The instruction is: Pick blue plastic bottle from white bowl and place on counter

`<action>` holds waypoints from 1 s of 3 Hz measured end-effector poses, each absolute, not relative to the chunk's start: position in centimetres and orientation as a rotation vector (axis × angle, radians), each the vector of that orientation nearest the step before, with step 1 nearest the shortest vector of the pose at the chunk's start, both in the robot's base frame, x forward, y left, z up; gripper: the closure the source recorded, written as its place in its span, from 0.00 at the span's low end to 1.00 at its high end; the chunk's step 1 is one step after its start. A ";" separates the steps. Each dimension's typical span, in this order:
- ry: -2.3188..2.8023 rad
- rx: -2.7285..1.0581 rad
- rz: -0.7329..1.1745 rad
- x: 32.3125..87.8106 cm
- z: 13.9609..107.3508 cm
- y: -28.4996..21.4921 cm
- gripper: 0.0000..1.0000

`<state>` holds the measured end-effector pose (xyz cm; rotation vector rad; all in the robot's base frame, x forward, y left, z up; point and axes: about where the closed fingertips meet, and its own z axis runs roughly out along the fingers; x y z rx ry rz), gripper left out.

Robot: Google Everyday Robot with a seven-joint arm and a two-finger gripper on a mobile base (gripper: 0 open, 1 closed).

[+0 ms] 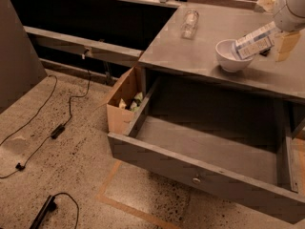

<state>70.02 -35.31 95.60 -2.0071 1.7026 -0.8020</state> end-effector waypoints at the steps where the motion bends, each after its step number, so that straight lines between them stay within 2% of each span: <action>1: 1.688 -2.015 -0.814 71.1 95.1 -35.7 0.18; 3: 1.690 -2.050 -0.829 71.7 94.6 -36.6 0.65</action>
Offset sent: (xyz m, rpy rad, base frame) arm 0.0195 -0.0193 -0.0035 -0.0450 0.0049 0.0133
